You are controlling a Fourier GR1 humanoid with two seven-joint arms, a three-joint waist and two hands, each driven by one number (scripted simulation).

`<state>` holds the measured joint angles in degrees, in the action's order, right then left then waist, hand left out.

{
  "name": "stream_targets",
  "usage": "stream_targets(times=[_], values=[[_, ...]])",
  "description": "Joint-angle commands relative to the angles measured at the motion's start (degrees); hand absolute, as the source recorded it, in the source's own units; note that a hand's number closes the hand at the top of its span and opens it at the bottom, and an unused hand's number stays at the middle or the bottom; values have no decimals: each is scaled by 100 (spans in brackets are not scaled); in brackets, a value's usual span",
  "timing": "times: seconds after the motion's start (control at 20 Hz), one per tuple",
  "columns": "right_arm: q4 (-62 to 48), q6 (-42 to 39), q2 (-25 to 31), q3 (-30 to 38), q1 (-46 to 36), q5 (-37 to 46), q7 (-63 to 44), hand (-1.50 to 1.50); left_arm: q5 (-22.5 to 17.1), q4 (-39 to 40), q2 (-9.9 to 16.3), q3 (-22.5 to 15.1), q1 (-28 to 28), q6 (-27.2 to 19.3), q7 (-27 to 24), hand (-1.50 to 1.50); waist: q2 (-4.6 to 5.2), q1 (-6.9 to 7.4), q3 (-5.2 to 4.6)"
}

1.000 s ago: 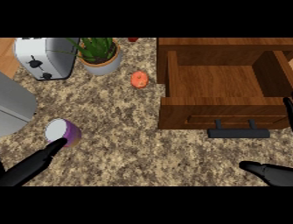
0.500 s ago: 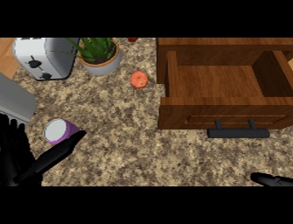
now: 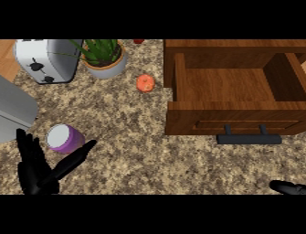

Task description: Pick up the can, place it into the drawer and close the drawer

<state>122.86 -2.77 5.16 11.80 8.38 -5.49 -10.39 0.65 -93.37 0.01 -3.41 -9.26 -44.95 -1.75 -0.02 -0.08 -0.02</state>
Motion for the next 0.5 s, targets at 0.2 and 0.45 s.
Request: stream_targets(times=[0.2, 0.45], values=[[601, 8, -287, -211, 368, 110, -223, -150, -1222, 1353, 0, -5, 136, -196, -1658, -150, -2, -9, -1], [352, -408, 70, 474, 322, -512, -157, -150, -1774, 2138, 0, 618, 337, 457, -2223, -150, 1, -11, -1]])
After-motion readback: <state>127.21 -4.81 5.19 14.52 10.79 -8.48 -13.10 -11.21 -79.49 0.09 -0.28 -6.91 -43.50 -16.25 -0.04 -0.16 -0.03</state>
